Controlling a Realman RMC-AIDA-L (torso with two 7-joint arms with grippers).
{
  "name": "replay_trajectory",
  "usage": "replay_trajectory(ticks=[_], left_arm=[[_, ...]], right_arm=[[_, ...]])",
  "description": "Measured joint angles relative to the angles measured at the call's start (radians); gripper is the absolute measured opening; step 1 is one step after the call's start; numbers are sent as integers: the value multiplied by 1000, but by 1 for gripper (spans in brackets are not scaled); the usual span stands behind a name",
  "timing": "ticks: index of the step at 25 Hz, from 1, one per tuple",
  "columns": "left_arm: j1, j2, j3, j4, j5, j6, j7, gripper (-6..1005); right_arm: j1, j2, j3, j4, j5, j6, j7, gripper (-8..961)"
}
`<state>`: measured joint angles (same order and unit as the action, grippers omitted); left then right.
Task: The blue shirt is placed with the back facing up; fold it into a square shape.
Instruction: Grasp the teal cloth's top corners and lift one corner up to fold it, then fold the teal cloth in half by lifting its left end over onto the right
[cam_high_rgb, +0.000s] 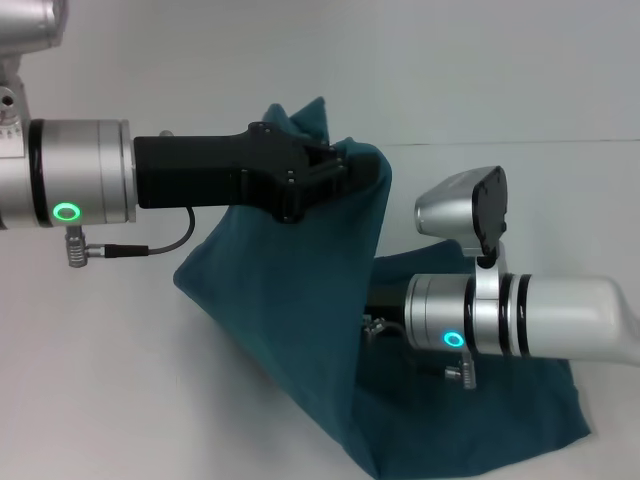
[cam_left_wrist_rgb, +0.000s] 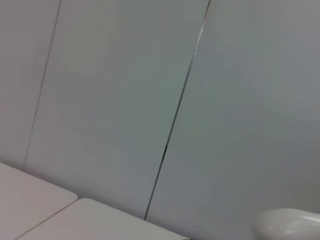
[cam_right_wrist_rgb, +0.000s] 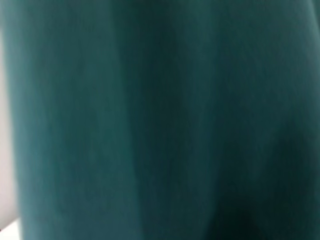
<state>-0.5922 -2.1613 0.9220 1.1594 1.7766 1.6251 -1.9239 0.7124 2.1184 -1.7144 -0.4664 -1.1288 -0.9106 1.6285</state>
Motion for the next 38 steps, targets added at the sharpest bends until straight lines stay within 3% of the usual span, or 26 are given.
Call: replay_trajectory(ticks=[6,16,25,32,38], left_arm=[[-1,0,5,0,0,11,9,4],[1,-5,16,-36,0,39,49,4],[2,-5,38,-62,0,41,81,5],[2,-6,59,-87,0,34,103,5],[-1,-8,75,-104,-1,31,113,5]], right_arm=[[2,1,-66,3,112,-2,-44,66],[-39,-8,-61,3,143,5,-46,72],[-74,-37,-20,-4,125,41,-58,76],[-135,-59,113,-79,-25,40,-20,80],[-200,-55,208,-185,-195,41,55,83]])
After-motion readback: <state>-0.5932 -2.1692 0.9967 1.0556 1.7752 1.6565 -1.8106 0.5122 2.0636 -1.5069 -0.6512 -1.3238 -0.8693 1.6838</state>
